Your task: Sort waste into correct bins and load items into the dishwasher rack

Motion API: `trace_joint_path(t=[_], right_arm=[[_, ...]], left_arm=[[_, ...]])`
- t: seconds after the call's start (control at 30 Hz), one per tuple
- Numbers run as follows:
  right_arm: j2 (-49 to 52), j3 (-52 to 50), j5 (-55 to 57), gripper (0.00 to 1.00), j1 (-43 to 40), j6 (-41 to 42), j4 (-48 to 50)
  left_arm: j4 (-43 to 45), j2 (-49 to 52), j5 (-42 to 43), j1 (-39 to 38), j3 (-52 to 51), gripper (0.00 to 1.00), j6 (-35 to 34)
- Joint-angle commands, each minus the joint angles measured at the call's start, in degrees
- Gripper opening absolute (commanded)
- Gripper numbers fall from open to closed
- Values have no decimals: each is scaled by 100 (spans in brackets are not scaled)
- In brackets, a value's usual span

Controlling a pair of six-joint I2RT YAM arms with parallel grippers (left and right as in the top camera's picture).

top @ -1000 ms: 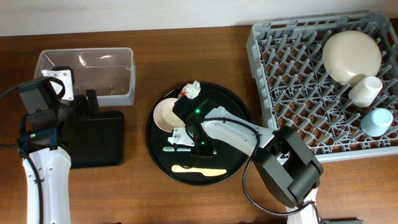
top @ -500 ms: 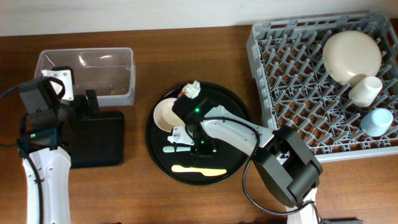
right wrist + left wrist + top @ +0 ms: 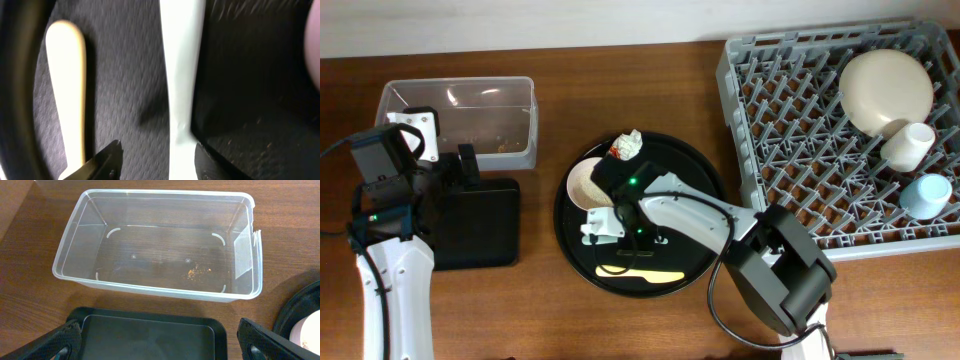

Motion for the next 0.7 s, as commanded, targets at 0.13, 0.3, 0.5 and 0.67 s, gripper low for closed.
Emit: trace_joint_path(t=[0.13,0.3,0.5,0.67], right_arm=[[98,50,791,62,278,-44,374],[140,50,796,64,284,-46,664],[374,50,800,68,284,-46,721],[396,50,791,54,284,-44,756]], left_arm=[[11,2,-35,26,120,99,-72],[11,2,-35,26,120,99,-72],[11,2,-37,26,120,99,-72],[11,2,-35,26,120,99,-72]])
